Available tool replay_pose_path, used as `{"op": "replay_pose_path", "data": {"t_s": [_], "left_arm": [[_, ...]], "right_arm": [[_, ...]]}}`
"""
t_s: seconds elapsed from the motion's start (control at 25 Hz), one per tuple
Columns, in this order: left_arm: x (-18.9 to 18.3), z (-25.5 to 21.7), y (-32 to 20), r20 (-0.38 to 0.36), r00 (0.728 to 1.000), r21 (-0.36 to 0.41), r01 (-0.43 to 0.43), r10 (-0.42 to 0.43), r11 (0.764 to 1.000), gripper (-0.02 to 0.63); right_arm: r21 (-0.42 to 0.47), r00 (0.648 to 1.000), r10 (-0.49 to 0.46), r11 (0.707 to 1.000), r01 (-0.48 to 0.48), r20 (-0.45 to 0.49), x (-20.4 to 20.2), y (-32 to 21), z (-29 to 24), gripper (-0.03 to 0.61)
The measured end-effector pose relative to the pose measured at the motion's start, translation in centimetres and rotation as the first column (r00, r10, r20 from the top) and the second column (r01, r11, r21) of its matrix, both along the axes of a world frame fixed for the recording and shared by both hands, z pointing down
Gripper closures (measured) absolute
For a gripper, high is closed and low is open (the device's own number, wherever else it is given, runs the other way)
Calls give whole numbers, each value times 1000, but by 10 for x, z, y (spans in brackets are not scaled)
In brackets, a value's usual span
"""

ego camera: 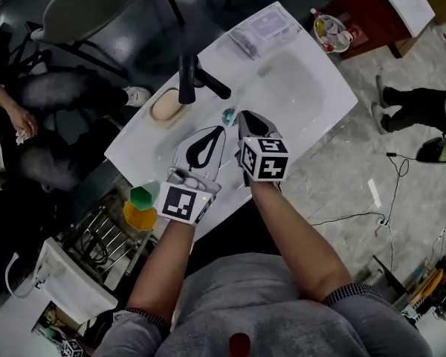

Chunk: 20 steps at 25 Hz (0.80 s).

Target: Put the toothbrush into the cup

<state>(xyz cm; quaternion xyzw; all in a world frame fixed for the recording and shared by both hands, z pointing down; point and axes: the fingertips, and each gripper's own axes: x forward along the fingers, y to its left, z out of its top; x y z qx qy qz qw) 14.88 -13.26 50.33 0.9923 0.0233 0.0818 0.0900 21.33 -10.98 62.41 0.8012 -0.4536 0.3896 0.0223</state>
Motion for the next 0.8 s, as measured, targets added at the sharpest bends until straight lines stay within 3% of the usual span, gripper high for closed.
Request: {"op": "replay_pose_path", "data": {"t_s": [0.24,0.36,0.52,0.8], "left_arm": [[11,32,-6,22,1000,11,-7,7,1000,606],[17,44,-9,40,999,7,-4,4,1000,606],[23,54,-13,53,999,6,-6,5,1000,606],[25,64,-25,75,997,-9,21,-20,1000,606]], "right_arm": [[-65,994,84,995,-79,74,15,-2,47,561],[-106,987,116,989,-104,112,20,-2,68,508],[-136,978,148,982,-128,147,25,-6,88,502],[-215,939,246,957,-196,240,25,-3,123,480]]}}
